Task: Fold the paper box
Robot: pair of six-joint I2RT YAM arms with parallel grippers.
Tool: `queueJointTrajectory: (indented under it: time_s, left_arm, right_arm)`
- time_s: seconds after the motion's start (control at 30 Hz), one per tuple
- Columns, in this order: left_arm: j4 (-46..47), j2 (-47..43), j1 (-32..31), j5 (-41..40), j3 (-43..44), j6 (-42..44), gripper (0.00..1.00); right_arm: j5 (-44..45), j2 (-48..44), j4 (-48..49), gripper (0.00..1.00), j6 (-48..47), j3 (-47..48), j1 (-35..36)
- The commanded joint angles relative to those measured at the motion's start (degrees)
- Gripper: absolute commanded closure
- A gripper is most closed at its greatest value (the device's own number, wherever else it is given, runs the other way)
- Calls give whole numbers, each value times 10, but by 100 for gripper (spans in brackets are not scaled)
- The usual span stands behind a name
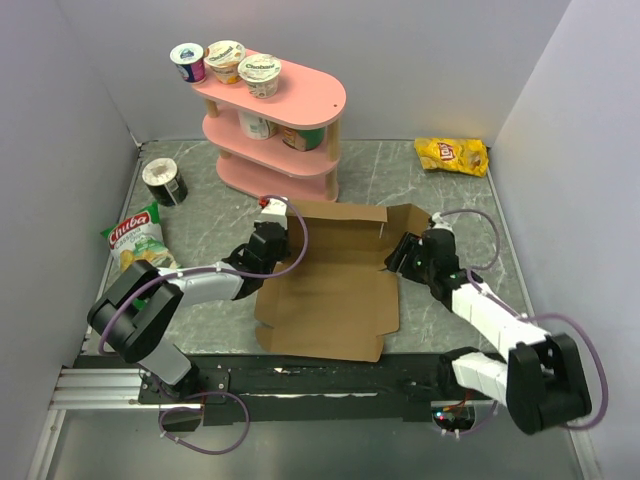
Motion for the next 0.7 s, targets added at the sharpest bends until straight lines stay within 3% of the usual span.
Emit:
queueJointTrajectory:
  time_s: [0.0,0.27,0.5,0.53,0.57,0.67]
  left_arm:
    - [-12,-9,-1,34,-1,-11,85]
    - [-12,-4,-1,30,-2,-5,85]
    - [-15,-6,-1,27,-2,-4,85]
    - [-15,-6,-1,27,-3,-4,85]
    - [-17,-6,-1,26,-3,-3,84]
    - [-19,-3,-1,25,0,-3,84]
  right_arm:
    - [43,52,66,35,-29,35,14]
    - [58,112,100,46,-75,58,28]
    - [57,153,116,58,-51,62,54]
    - [63,154,114,62,-42,62,63]
    - [78,154,114,74,-36,61,71]
    - [106,156,115,86,-21,66,108]
